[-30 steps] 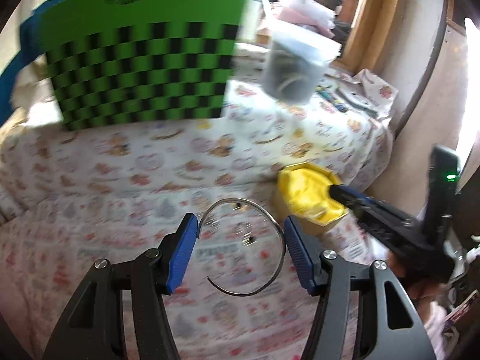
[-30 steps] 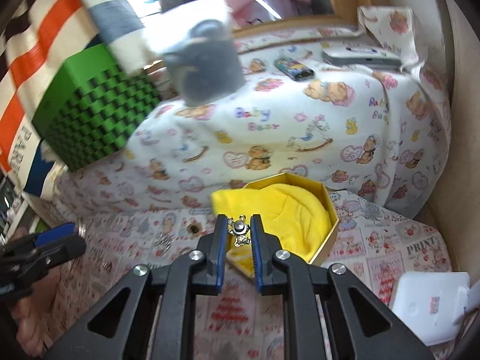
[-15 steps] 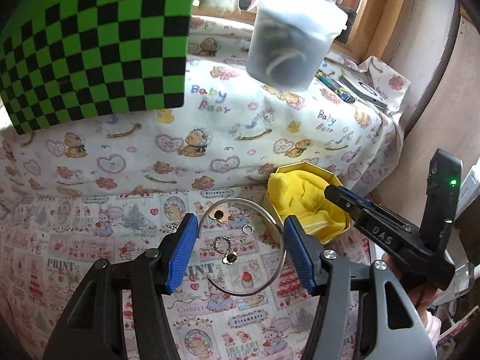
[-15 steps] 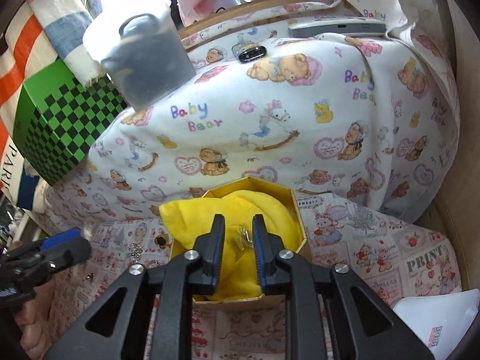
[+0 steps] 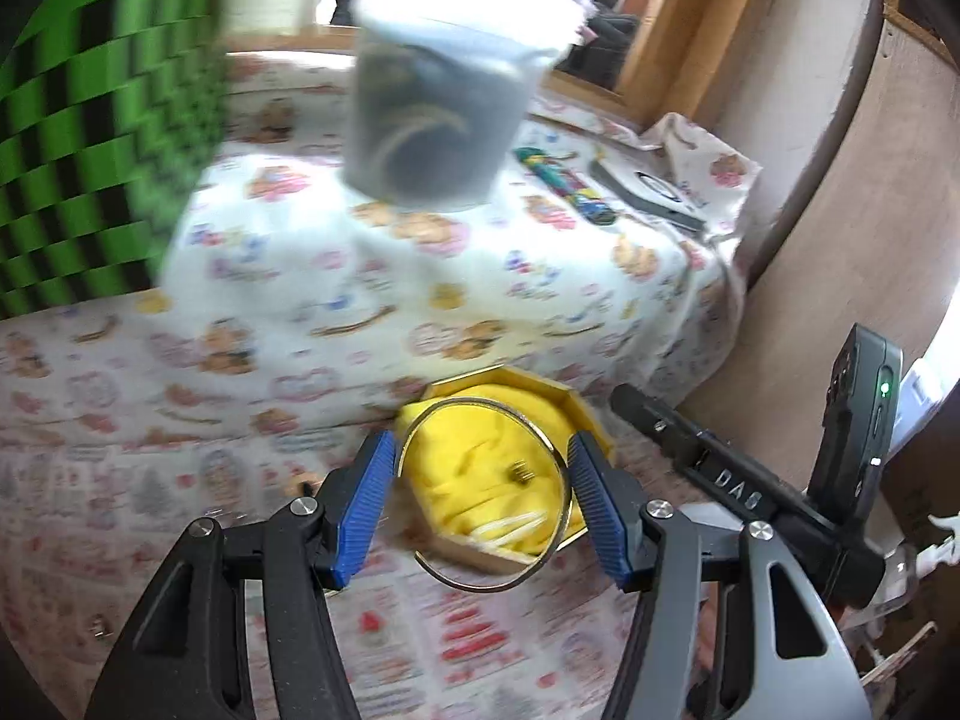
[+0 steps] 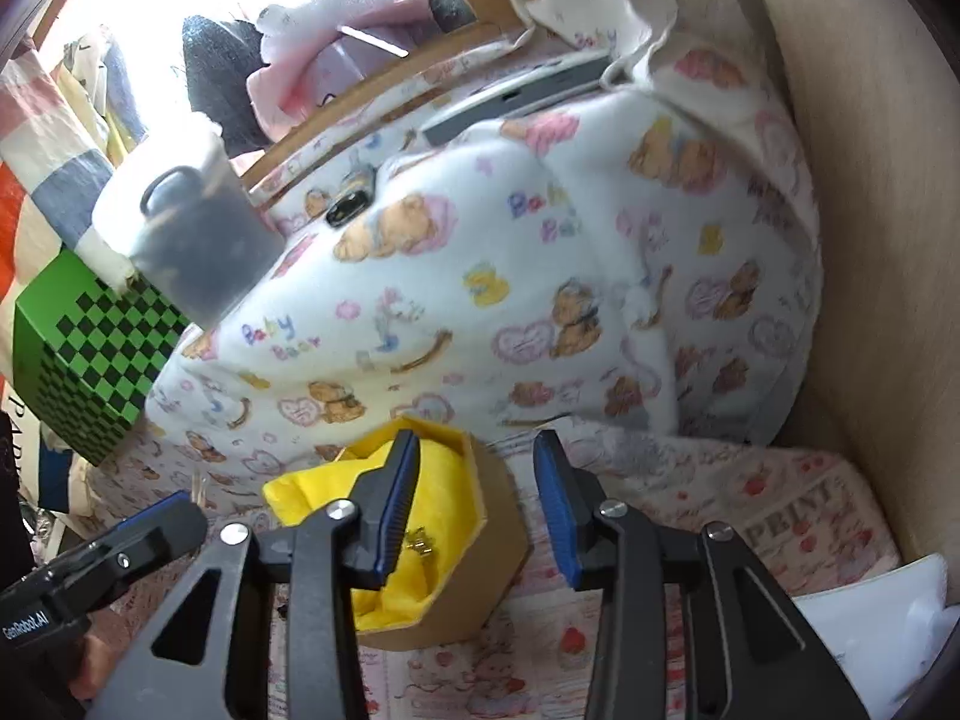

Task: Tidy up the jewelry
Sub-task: 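Carry the bangle and charm into the yellow-lined box and open both tools, then withdraw both tools from the box toward the remaining jewelry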

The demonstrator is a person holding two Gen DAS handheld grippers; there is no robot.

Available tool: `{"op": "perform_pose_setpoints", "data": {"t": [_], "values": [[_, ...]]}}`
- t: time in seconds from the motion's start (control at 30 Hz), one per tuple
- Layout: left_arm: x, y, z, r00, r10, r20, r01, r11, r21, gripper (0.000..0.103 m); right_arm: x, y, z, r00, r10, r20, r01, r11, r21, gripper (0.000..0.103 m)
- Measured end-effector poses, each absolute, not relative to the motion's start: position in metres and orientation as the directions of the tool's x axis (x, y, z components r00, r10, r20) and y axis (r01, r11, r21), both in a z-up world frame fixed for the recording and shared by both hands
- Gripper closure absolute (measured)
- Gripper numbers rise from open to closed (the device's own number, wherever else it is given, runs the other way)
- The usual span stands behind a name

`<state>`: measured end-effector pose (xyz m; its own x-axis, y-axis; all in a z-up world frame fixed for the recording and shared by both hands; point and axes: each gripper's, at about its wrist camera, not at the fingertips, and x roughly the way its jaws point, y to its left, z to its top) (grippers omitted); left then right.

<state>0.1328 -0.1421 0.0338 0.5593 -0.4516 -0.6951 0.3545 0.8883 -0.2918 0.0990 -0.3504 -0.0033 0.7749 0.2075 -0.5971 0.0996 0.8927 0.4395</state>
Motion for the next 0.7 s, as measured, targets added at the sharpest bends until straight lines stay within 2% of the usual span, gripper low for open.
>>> {"op": "perform_pose_setpoints", "data": {"t": [0.13, 0.3, 0.37, 0.5, 0.6, 0.7], "values": [[0.143, -0.160, 0.030, 0.546, -0.462, -0.699, 0.365, 0.882, -0.298, 0.044, 0.099, -0.358, -0.006, 0.770, 0.191, -0.609, 0.114, 0.897, 0.426, 0.066], [0.150, -0.162, 0.026, 0.523, -0.536, -0.663, 0.369, 0.843, -0.391, 0.044, 0.099, -0.360, -0.005, 0.770, 0.209, -0.603, 0.101, 0.893, 0.438, 0.066], [0.149, -0.157, 0.030, 0.539, -0.536, -0.649, 0.365, 0.844, -0.394, 0.039, 0.101, -0.357, -0.005, 0.770, 0.214, -0.601, 0.091, 0.895, 0.436, 0.066], [0.137, -0.141, 0.046, 0.610, -0.479, -0.632, 0.345, 0.878, -0.332, 0.037, 0.102, -0.347, -0.004, 0.767, 0.215, -0.605, 0.080, 0.903, 0.423, 0.066], [0.117, -0.123, 0.061, 0.690, -0.413, -0.595, 0.327, 0.911, -0.253, 0.028, 0.102, -0.336, -0.002, 0.770, 0.215, -0.601, 0.062, 0.912, 0.406, 0.066], [0.092, -0.103, 0.075, 0.775, -0.341, -0.533, 0.292, 0.940, -0.176, 0.018, 0.098, -0.324, 0.003, 0.783, 0.164, -0.600, 0.058, 0.942, 0.332, 0.064]]}}
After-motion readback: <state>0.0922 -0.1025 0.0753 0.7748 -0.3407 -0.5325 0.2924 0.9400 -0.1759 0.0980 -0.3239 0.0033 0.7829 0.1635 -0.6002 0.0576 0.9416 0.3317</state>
